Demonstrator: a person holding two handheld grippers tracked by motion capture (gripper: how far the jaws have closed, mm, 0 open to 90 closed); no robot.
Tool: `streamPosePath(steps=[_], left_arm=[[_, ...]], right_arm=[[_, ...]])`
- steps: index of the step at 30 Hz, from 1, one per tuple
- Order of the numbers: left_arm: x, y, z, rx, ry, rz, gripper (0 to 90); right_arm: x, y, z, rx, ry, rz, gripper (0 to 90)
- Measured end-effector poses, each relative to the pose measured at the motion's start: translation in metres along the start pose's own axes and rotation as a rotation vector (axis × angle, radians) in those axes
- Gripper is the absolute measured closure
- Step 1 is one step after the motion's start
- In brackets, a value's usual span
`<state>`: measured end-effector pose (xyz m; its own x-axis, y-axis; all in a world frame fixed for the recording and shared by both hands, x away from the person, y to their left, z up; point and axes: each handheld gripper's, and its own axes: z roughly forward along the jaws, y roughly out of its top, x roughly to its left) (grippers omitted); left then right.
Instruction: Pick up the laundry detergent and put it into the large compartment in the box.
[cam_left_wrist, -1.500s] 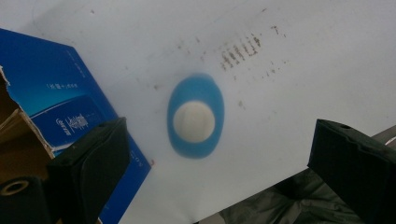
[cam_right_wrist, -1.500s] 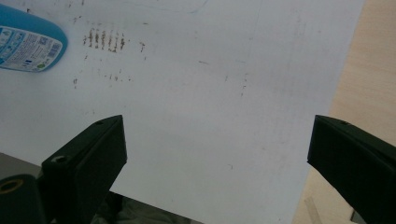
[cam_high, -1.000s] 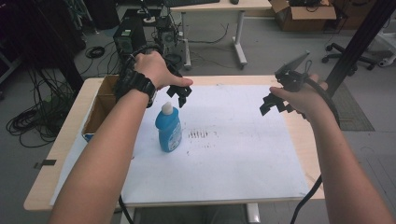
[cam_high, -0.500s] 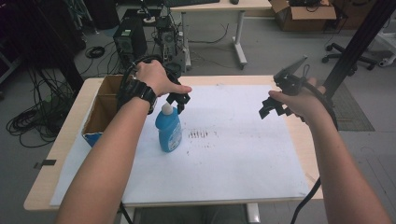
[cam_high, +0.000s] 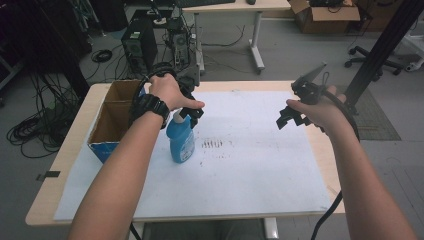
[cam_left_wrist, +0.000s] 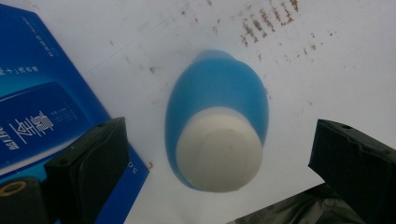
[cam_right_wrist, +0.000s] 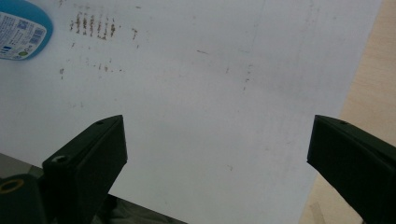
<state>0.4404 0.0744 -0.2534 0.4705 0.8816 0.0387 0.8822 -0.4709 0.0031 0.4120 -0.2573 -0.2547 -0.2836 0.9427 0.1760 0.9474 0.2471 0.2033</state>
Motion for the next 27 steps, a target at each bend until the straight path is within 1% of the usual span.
streamPosePath(steps=[2, 5, 10, 12, 15, 24, 25, 27], left_arm=[[0.0, 0.0, 0.002, 0.003, 0.01, -0.002, 5.1], [0.001, 0.001, 0.007, 0.002, -0.003, -0.004, 5.2], [0.001, 0.0, 0.014, 0.005, -0.009, -0.01, 5.2], [0.001, 0.0, 0.016, 0.008, -0.005, -0.009, 5.0], [0.002, -0.001, 0.018, 0.006, -0.013, -0.009, 5.1], [0.002, -0.004, 0.027, 0.008, -0.014, -0.008, 5.1], [0.002, -0.004, 0.027, 0.008, -0.014, -0.012, 5.3], [0.001, -0.004, 0.029, 0.006, -0.021, -0.008, 5.3]], right_arm=[[0.0, 0.0, 0.001, 0.0, -0.001, -0.001, 5.2], [-0.001, 0.0, 0.003, 0.001, 0.001, -0.001, 5.1], [-0.001, 0.0, 0.007, 0.004, 0.003, -0.001, 5.2], [-0.001, 0.0, 0.008, 0.005, 0.004, 0.0, 5.2], [-0.001, 0.0, 0.009, 0.006, 0.005, -0.001, 5.2], [0.0, 0.001, 0.012, 0.01, 0.004, -0.001, 5.3], [0.0, 0.001, 0.013, 0.009, 0.005, -0.002, 5.3], [0.001, 0.001, 0.014, 0.009, 0.005, -0.004, 5.3]])
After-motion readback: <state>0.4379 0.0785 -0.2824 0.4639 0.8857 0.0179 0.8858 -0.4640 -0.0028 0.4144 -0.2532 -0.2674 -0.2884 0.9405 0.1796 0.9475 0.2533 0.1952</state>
